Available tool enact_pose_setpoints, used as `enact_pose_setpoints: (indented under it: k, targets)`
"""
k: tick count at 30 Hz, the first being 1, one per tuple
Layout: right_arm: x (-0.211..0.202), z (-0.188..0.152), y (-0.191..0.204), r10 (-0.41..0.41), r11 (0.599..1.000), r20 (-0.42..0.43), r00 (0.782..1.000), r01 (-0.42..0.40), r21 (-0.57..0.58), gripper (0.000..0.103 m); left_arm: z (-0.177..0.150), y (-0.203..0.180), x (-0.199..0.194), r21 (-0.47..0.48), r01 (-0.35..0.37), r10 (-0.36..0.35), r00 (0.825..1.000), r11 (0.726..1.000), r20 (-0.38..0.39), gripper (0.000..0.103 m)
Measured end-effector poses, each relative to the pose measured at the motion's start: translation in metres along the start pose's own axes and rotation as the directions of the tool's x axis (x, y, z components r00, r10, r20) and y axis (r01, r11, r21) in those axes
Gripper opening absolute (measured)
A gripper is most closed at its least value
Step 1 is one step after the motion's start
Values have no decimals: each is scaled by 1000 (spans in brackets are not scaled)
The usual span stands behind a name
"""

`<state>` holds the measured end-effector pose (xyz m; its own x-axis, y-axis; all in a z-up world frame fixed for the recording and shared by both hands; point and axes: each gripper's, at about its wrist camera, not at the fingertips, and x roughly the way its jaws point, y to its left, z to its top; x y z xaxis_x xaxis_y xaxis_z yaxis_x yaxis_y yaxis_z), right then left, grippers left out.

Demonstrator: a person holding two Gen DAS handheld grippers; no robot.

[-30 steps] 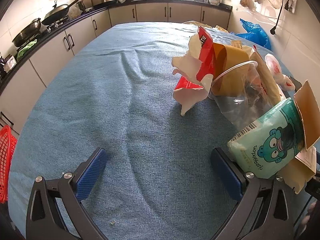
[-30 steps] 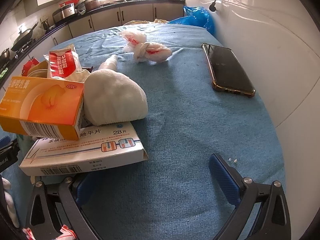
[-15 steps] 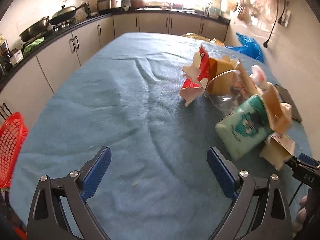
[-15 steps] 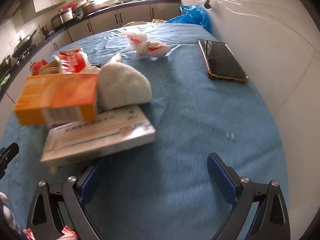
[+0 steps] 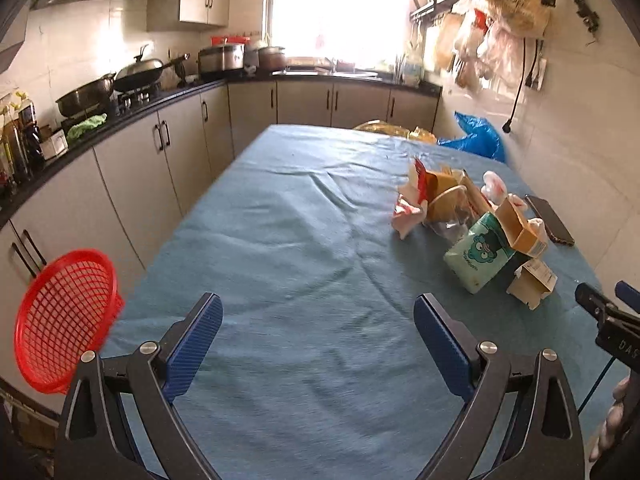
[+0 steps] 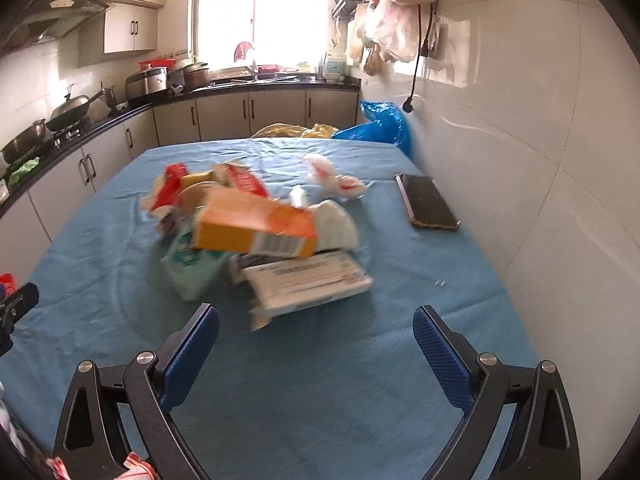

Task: Collect trash
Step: 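Move the left tool to the green tissue pack and grasp it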

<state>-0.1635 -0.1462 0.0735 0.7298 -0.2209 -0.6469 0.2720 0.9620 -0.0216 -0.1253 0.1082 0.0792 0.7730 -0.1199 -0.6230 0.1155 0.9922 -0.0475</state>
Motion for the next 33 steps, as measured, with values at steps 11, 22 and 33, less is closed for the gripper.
enact_pose_setpoints:
  k: [11,22,33]
  targets:
    - [-26,-25,23,2,996,-48,999,2,84,94,-4,27,-1,61,45,-44,999,997,-15,96]
    - [-12,-32,-21,19,982,-84,996,-2,188,88,3,11,16,86,57,-53,998,995,-43,96]
    - [45,-4,-52,240,947,-104,965,-209,244,79,23,-8,10,137,100,-94,994,986,-47,96]
